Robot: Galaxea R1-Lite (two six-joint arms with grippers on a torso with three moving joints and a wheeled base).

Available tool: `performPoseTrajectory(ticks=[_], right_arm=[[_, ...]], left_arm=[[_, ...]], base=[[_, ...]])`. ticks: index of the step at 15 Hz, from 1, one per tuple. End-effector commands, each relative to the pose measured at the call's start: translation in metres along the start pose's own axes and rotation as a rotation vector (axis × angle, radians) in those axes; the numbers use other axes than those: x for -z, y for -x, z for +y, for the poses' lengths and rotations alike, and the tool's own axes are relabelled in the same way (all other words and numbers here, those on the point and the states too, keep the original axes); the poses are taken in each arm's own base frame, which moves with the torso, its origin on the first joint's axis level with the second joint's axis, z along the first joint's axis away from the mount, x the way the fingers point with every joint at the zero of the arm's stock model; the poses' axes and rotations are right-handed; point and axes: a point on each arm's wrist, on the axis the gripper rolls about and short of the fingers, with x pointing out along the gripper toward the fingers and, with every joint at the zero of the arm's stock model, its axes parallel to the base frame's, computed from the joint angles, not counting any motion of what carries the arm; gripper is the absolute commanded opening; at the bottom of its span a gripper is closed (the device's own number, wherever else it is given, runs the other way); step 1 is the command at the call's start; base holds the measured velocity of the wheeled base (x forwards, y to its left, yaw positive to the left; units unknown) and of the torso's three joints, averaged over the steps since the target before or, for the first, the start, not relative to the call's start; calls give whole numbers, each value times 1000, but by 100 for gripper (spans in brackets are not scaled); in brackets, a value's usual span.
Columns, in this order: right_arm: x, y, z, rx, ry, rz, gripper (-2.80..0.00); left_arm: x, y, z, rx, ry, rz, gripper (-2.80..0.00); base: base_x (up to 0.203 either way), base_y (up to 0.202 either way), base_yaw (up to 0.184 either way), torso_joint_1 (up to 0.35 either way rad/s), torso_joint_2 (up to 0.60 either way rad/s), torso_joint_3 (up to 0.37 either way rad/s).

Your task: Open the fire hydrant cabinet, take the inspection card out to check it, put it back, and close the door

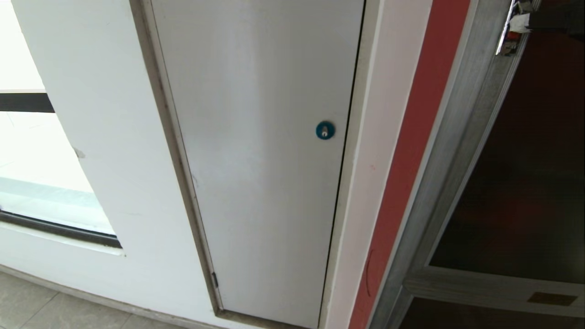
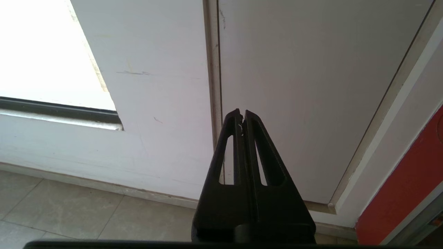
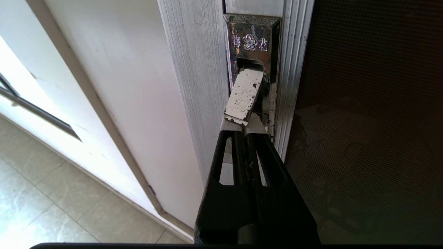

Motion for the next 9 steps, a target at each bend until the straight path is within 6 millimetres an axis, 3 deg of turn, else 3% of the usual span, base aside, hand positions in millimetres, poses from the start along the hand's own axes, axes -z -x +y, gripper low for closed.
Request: performPoseTrajectory(ticks=[1,9], right_arm=[[2,-5,-1,1,-4,14,-280],[6,-2,-1,1,-10,31,-280]], left_arm=[[2,-1,0,0,0,7,-280],[2,-1,0,0,0,7,-280]], base=[[0,0,0,0,0,0],[0,0,0,0,0,0]])
